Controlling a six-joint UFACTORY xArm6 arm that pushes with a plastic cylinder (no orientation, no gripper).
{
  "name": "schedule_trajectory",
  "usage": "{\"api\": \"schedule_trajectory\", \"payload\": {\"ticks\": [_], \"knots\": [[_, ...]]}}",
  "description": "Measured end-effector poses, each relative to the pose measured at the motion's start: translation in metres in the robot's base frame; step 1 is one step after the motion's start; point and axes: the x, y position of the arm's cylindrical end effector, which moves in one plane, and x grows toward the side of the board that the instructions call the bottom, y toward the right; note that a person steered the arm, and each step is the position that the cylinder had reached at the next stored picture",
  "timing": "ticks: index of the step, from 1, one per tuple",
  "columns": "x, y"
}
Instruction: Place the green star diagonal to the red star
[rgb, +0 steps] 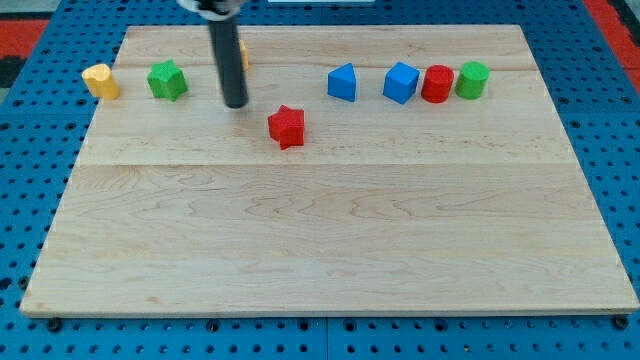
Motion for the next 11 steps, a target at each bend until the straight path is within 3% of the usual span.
{"api": "schedule_trajectory", "payload": {"ticks": [1,2,4,6,7,8,9,11], "knots": [[0.046,-0.041],[0.029,-0.09],[-0.022,-0.113],[-0.065,-0.109],[-0.059,-0.079],[0.012,-0.005],[0.05,0.038],[0.103,0.047]]}}
